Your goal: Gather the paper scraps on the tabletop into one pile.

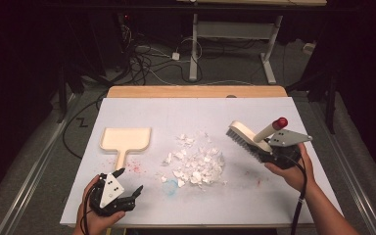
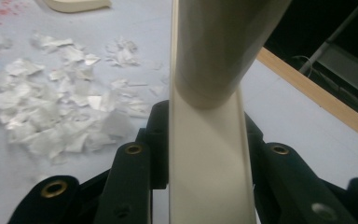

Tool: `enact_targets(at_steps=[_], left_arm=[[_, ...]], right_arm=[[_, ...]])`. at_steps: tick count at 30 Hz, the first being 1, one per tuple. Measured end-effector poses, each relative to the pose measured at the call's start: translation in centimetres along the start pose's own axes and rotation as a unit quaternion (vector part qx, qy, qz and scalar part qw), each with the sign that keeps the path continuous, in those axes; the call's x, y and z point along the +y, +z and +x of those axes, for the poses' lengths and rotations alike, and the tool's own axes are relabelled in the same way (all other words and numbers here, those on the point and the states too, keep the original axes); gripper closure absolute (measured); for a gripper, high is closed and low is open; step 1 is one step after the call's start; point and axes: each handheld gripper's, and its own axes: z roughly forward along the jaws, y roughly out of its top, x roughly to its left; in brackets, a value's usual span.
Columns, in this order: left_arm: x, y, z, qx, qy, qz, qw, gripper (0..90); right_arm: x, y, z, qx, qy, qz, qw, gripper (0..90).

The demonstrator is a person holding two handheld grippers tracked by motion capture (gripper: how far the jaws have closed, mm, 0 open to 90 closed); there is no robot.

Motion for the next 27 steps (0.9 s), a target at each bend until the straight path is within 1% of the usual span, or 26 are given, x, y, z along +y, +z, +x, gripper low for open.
enact_targets(at_steps=[1, 2, 4, 6, 7, 9, 10, 12, 14, 15, 19, 21, 23, 27], left_arm=[[0.0, 0.1, 0.1, 0.0, -0.001, 0.003, 1.0, 20.5], [0.0, 0.2, 0.1, 0.0, 0.001, 0.004, 1.0, 20.5], [0.0, 0.3, 0.2, -0.002, -0.001, 0.005, 1.0, 19.9], [0.1, 0.4, 0.2, -0.002, -0.003, 0.005, 1.0, 19.9], [0.1, 0.4, 0.2, -0.003, -0.002, 0.004, 1.0, 19.9], [0.1, 0.4, 0.1, -0.005, 0.002, 0.004, 1.0, 19.9], [0.2, 0.5, 0.1, -0.007, 0.004, 0.004, 1.0, 19.8], [0.2, 0.6, 0.1, -0.009, 0.007, 0.006, 0.9999, 19.8], [0.1, 0.6, 0.1, -0.01, 0.007, 0.008, 0.9999, 19.8], [0.1, 0.7, 0.1, -0.012, 0.006, 0.008, 0.9999, 19.8], [0.0, 0.5, 0.2, -0.014, 0.005, 0.009, 0.9999, 19.8], [0.0, 0.4, 0.3, -0.013, 0.003, 0.007, 0.9999, 19.8], [0.0, 0.3, 0.3, -0.012, 0.003, 0.007, 0.9999, 19.8], [-0.1, 0.3, 0.2, -0.012, 0.004, 0.008, 0.9999, 19.8]], right_arm=[[0.1, 0.5, -0.2, -0.011, -0.003, 0.005, 0.9999, 68.6], [0.2, 1.3, -0.4, -0.017, -0.009, 0.013, 0.9997, 68.6], [0.4, 2.6, -0.6, -0.031, -0.014, 0.022, 0.9992, 68.6], [0.8, 4.2, -0.9, -0.036, -0.013, 0.033, 0.9987, 68.6], [0.9, 5.1, -1.1, -0.042, -0.011, 0.039, 0.9983, 68.6], [1.3, 7.1, -1.5, -0.042, -0.005, 0.051, 0.9978, 68.6], [1.5, 8.0, -1.5, -0.05, -0.009, 0.058, 0.997, 68.7], [2.1, 9.9, -1.5, -0.072, -0.02, 0.076, 0.9943, 68.6], [2.5, 11.2, -1.4, -0.088, -0.022, 0.082, 0.9925, 68.7], [2.7, 11.9, -1.4, -0.093, -0.021, 0.088, 0.9915, 68.6], [3.6, 14.4, -1.1, -0.116, -0.036, 0.099, 0.9877, 68.7], [4.1, 15.4, -1.0, -0.108, -0.032, 0.096, 0.989, 68.8], [4.4, 16.1, -0.8, -0.102, -0.033, 0.097, 0.9895, 68.8], [4.8, 17.0, 0.4, -0.085, -0.046, 0.097, 0.9906, 68.8]])
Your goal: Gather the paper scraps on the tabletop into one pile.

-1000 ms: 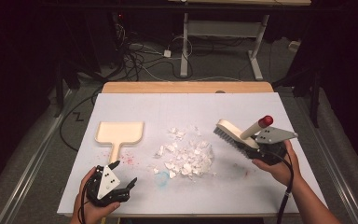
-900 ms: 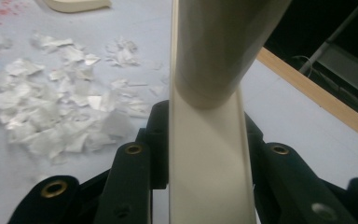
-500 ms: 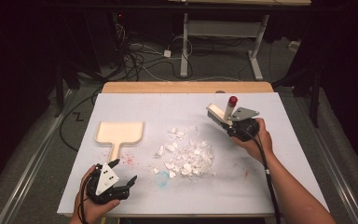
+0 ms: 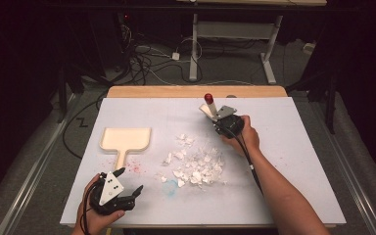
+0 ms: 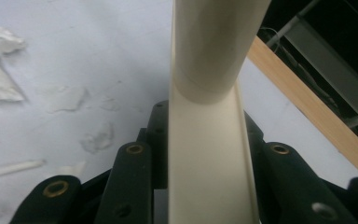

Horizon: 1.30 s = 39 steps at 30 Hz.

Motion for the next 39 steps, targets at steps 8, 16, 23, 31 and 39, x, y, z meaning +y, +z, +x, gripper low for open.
enact_targets(at_steps=[8, 16, 23, 31, 39], left_arm=[[0.0, -0.1, 0.0, -0.006, 0.003, 0.001, 1.0, 19.8], [0.0, -0.5, 0.1, -0.01, 0.003, -0.005, 0.9999, 20.3], [0.2, -0.3, -0.1, -0.015, 0.014, -0.007, 0.9998, 20.4], [0.3, 0.3, -0.6, -0.029, 0.021, 0.006, 0.9994, 20.7], [0.3, 0.3, -0.5, -0.029, 0.016, 0.004, 0.9994, 20.7]], right_arm=[[0.3, -1.3, 2.5, 0.079, -0.021, -0.043, 0.9958, 68.8], [-1.6, -4.2, 4.4, 0.141, -0.068, -0.06, 0.9858, 68.5], [-3.1, -7.3, 5.6, 0.181, -0.098, -0.069, 0.9762, 68.5], [-3.8, -9.6, 6.4, 0.17, -0.107, -0.09, 0.9755, 68.7], [-1.8, -9.2, 3.8, 0.124, -0.095, -0.11, 0.9815, 68.6]])
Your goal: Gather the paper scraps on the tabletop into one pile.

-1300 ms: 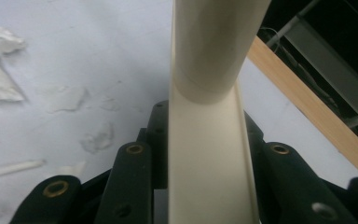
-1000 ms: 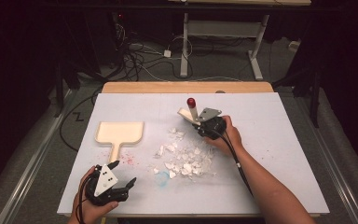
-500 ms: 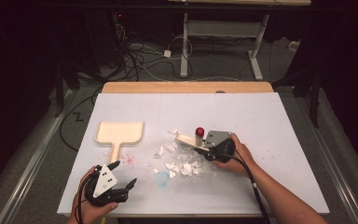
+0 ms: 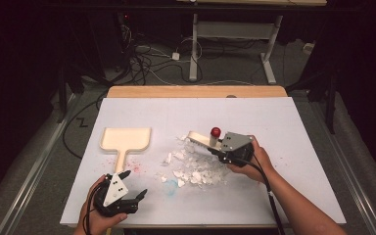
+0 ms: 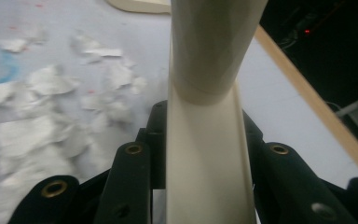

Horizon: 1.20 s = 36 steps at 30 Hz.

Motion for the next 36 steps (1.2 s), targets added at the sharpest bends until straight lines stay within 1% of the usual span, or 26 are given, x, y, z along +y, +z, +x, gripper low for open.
enact_targets(at_steps=[1, 2, 4, 5, 6, 8, 10, 12, 14, 15, 16, 17, 18, 20, 21, 23, 24, 25, 27, 28, 29, 30, 31, 33, 34, 36], left_arm=[[0.0, 0.0, 0.0, -0.001, -0.003, -0.001, 1.0, 20.7], [-0.1, 0.0, 0.0, -0.002, -0.008, 0.002, 1.0, 20.7], [-0.1, 0.0, 0.1, -0.003, -0.009, 0.002, 1.0, 20.7], [-0.1, 0.0, 0.2, -0.001, -0.004, -0.001, 1.0, 20.7], [-0.1, 0.0, 0.2, -0.002, -0.005, -0.002, 1.0, 20.7], [-0.1, 0.0, 0.2, -0.003, -0.003, -0.002, 1.0, 20.7], [-0.1, 0.1, 0.2, -0.005, -0.005, -0.002, 1.0, 20.7], [-0.1, 0.2, 0.1, -0.006, 0.0, 0.0, 1.0, 20.7], [-0.1, 0.2, 0.0, -0.011, -0.008, 0.003, 0.9999, 20.7], [-0.1, 0.2, 0.0, -0.013, -0.009, 0.004, 0.9999, 20.7], [-0.1, 0.2, 0.0, -0.013, -0.009, 0.004, 0.9999, 20.7], [-0.1, 0.4, 0.0, -0.015, -0.011, 0.006, 0.9998, 20.7], [-0.1, 0.5, 0.0, -0.017, -0.013, 0.006, 0.9998, 20.7], [0.0, 0.6, -0.1, -0.018, -0.01, 0.009, 0.9997, 20.6], [0.0, 0.6, -0.1, -0.018, -0.009, 0.009, 0.9998, 20.6], [0.1, 0.6, -0.2, -0.016, -0.008, 0.009, 0.9998, 20.6], [0.0, 0.6, -0.2, -0.016, -0.008, 0.009, 0.9998, 20.6], [0.0, 0.6, -0.2, -0.016, -0.008, 0.009, 0.9998, 20.6], [-0.1, 0.6, 0.0, -0.016, -0.013, 0.008, 0.9997, 20.6], [-0.1, 0.6, 0.0, -0.016, -0.017, 0.007, 0.9997, 20.6], [-0.1, 0.5, 0.1, -0.016, -0.018, 0.006, 0.9997, 20.6], [0.0, 0.5, 0.1, -0.015, -0.019, 0.005, 0.9997, 20.6], [0.0, 0.5, 0.1, -0.015, -0.018, 0.005, 0.9997, 20.6], [0.0, 0.5, 0.0, -0.016, -0.013, 0.008, 0.9998, 20.6], [0.0, 0.6, -0.1, -0.016, -0.012, 0.008, 0.9998, 20.6], [0.1, 0.6, -0.2, -0.016, -0.011, 0.008, 0.9998, 20.6]], right_arm=[[0.2, 0.4, -0.4, -0.006, -0.003, 0.004, 1.0, 68.7], [0.4, 0.8, -0.8, -0.011, -0.002, 0.005, 0.9999, 68.7], [0.8, 1.7, -1.7, -0.012, 0.002, 0.012, 0.9999, 68.6], [1.1, 2.4, -2.2, -0.018, 0.01, 0.011, 0.9997, 68.7], [1.2, 2.9, -2.4, -0.02, 0.016, 0.012, 0.9996, 68.7], [1.6, 4.4, -3.3, -0.031, 0.019, 0.016, 0.9992, 68.6], [1.8, 5.6, -3.8, -0.031, 0.031, 0.019, 0.9989, 68.7], [2.1, 6.9, -4.0, -0.037, 0.032, 0.026, 0.9984, 68.6], [2.3, 8.2, -4.1, -0.03, 0.03, 0.033, 0.9985, 68.7], [2.3, 8.8, -4.1, -0.026, 0.033, 0.033, 0.9986, 68.6], [2.3, 9.3, -4.0, -0.019, 0.029, 0.039, 0.9986, 68.7], [2.4, 9.9, -3.8, -0.018, 0.025, 0.04, 0.9987, 68.7], [2.5, 10.1, -3.7, -0.012, 0.03, 0.036, 0.9988, 68.7], [2.9, 10.6, -3.4, -0.001, 0.021, 0.042, 0.9989, 68.7], [3.1, 10.6, -3.1, 0.003, 0.014, 0.045, 0.9989, 68.7], [3.3, 10.6, -2.5, 0.022, 0.006, 0.043, 0.9988, 68.7], [3.3, 10.4, -2.1, 0.03, -0.004, 0.039, 0.9988, 68.7], [3.3, 10.2, -1.7, 0.042, -0.007, 0.031, 0.9986, 68.6], [3.3, 9.6, -1.0, 0.069, -0.017, 0.021, 0.9973, 68.6], [3.3, 9.2, -0.6, 0.078, -0.027, 0.014, 0.9965, 68.6], [3.2, 8.8, -0.2, 0.091, -0.036, 0.012, 0.9952, 68.6], [3.2, 8.4, 0.3, 0.1, -0.039, 0.009, 0.9942, 68.6], [3.1, 7.9, 0.8, 0.112, -0.051, 0.007, 0.9924, 68.6], [3.0, 7.2, 1.3, 0.131, -0.07, 0.007, 0.9889, 68.5], [2.9, 6.7, 1.6, 0.135, -0.079, 0.006, 0.9876, 68.6], [2.7, 5.8, 1.7, 0.159, -0.088, -0.003, 0.9834, 68.6]])
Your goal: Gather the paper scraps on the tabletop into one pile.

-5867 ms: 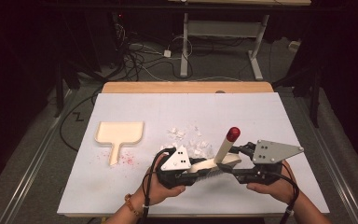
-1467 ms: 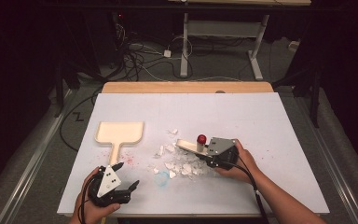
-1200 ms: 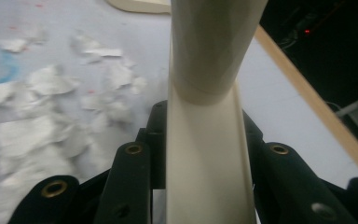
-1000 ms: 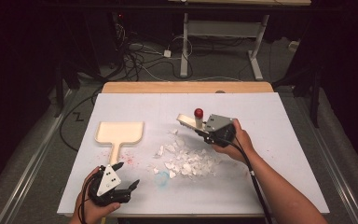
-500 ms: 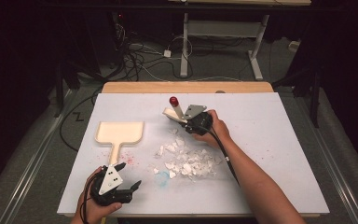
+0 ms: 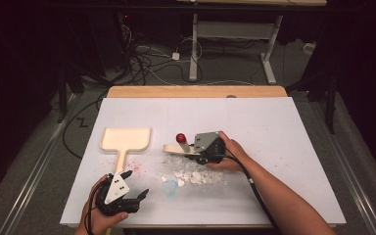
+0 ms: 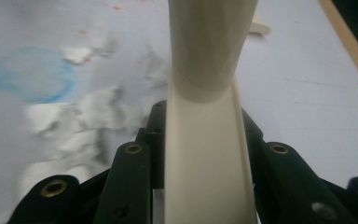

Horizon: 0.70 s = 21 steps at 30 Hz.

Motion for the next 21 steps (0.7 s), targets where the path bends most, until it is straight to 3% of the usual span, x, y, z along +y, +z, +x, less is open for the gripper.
enact_targets(at_steps=[5, 10, 11, 13, 16, 17, 21], left_arm=[[0.0, 0.0, 0.0, 0.0, -0.001, 0.0, 1.0, 20.6], [0.2, 0.2, 0.0, 0.0, 0.0, 0.002, 1.0, 20.6], [0.2, 0.2, 0.0, 0.0, 0.0, 0.002, 1.0, 20.6], [0.3, 0.4, -0.1, -0.001, 0.001, 0.003, 1.0, 20.6], [0.3, 0.6, 0.0, 0.007, 0.0, 0.012, 0.9999, 20.1], [0.2, 0.6, 0.0, 0.006, -0.002, 0.011, 0.9999, 20.1], [0.1, 0.5, 0.1, 0.004, -0.005, 0.009, 0.9999, 20.1]], right_arm=[[-0.6, -1.6, 0.9, 0.014, -0.005, -0.008, 0.9999, 68.6], [-0.6, -2.6, 0.4, -0.037, 0.006, -0.021, 0.9991, 68.6], [-0.6, -2.6, 0.4, -0.037, 0.006, -0.021, 0.9991, 68.6], [-0.3, -2.8, -0.6, -0.059, 0.022, -0.034, 0.9974, 68.6], [0.2, -1.9, -1.9, -0.095, 0.052, -0.031, 0.9936, 68.6], [0.4, -1.2, -2.4, -0.097, 0.061, -0.027, 0.993, 68.6], [1.0, 1.0, -2.7, -0.082, 0.054, -0.011, 0.9951, 68.6]])
